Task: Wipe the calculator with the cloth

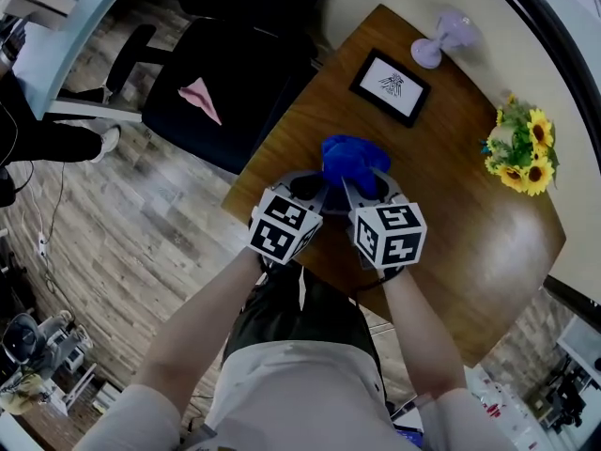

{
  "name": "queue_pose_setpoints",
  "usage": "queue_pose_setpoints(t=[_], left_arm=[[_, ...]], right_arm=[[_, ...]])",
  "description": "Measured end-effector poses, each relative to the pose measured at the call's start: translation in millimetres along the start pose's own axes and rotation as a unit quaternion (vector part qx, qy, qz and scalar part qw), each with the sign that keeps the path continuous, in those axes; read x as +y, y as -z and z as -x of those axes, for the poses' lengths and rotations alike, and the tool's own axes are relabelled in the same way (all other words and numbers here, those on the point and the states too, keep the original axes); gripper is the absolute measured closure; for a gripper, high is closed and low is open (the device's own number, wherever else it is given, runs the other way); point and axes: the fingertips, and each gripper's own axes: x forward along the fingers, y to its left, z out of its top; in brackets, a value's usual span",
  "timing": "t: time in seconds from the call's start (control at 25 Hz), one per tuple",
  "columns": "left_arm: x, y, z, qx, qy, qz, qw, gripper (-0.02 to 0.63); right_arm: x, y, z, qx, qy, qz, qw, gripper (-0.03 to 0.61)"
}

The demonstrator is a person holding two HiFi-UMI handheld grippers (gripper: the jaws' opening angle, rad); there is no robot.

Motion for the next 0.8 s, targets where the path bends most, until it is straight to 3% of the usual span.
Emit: queue_pose_setpoints(t=[0.16,0.36,0.56,0.8], left_arm=[[0.9,1.4,1.1,0.0,-0.003,-0.002,1.0,0.612],[-0.3,0.7,0.1,0.001,-0.003,-0.002,1.0,0.612],[1.4,1.5,0.3,0.008,-0.005,0.002,1.0,0.612],[-1.9,5.6,3.4,0.018,-0.001,0.035,0.9992,0.612]], right_arm=[[17.5,23.5,14.9,0.048,-0.029,0.025,0.998,0.489],[31.1,51.6,36.5,0.066,-0.071,0.02,0.995,0.492],[55.8,97.3,57.6,0.147,-0.112,0.051,0.981,0.493],[63.5,103.1,75.0,0.141,-0.108,0.029,0.984,0.492]])
